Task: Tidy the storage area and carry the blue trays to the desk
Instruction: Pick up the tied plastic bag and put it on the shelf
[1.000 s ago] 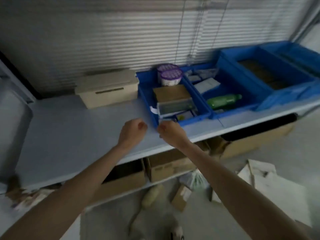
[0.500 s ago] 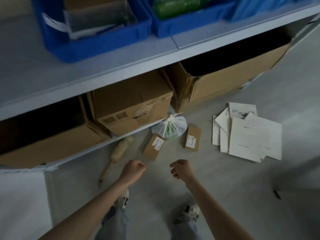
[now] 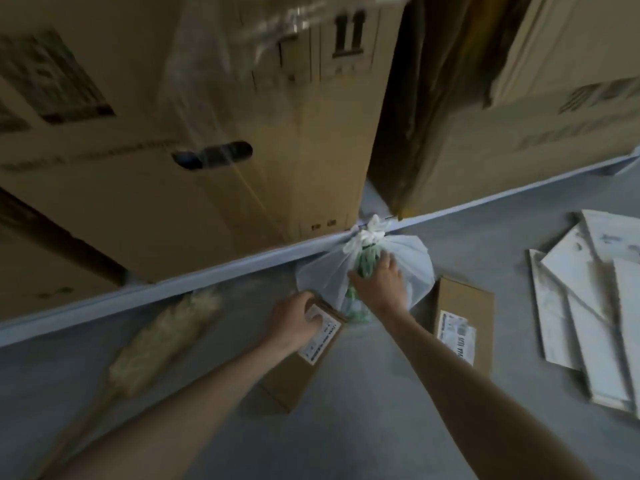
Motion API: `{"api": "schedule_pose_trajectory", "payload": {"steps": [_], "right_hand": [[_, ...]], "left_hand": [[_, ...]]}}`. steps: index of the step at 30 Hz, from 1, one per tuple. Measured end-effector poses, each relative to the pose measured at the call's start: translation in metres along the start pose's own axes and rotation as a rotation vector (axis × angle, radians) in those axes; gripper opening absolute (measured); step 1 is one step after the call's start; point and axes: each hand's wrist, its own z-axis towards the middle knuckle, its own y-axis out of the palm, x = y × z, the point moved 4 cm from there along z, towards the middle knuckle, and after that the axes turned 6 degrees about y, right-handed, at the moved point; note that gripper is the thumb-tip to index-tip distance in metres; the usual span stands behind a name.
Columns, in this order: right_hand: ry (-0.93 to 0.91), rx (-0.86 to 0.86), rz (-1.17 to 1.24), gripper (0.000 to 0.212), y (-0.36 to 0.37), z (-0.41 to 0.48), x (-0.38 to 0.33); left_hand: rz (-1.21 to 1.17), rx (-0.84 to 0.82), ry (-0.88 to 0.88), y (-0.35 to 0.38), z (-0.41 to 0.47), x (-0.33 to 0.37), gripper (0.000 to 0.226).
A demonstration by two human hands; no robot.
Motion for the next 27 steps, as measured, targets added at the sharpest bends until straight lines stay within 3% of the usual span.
{"api": "schedule_pose_trajectory", "payload": {"steps": [2, 4, 6, 9, 13, 17, 22, 25, 27], "right_hand": [[-0.036, 0.061, -0.033, 0.106, 0.021, 0.04, 0.001], [-0.043, 0.136, -0.058, 0.107, 0.031, 0.067, 0.003], [-0.032, 0.161, -0.032, 0.08, 0.036, 0.08, 0.011], [0.012, 0.13, 0.008, 0.042, 0.017, 0.078, 0.018], [-0.03, 0.12, 0.149, 0.032, -0.031, 0.039, 0.008], [-0.049, 0.15, 0.217, 0.026, -0.101, -0.036, -0.027], [-0.053, 0.168, 0.341, 0.022, -0.239, -0.162, -0.073], [-0.137, 0.102, 0.406, 0.019, -0.331, -0.249, -0.118], [-0.169, 0.06, 0.465, 0.015, -0.391, -0.3, -0.157]], "left_hand": [[0.03, 0.016, 0.07, 0.022, 0.026, -0.016, 0.029], [0.132, -0.002, 0.11, 0.038, 0.041, -0.03, 0.032], [0.251, 0.0, 0.136, 0.044, 0.045, -0.035, 0.029], [0.163, 0.017, 0.059, 0.039, 0.039, -0.03, 0.016], [-0.257, -0.01, -0.129, 0.021, 0.012, 0.0, 0.023], [-0.505, 0.018, -0.341, -0.022, -0.034, 0.055, 0.041], [-0.824, 0.089, -0.618, -0.107, -0.116, 0.141, 0.062], [-0.84, 0.157, -0.675, -0.173, -0.174, 0.192, 0.092], [-0.909, 0.148, -0.654, -0.22, -0.222, 0.233, 0.096]]}}
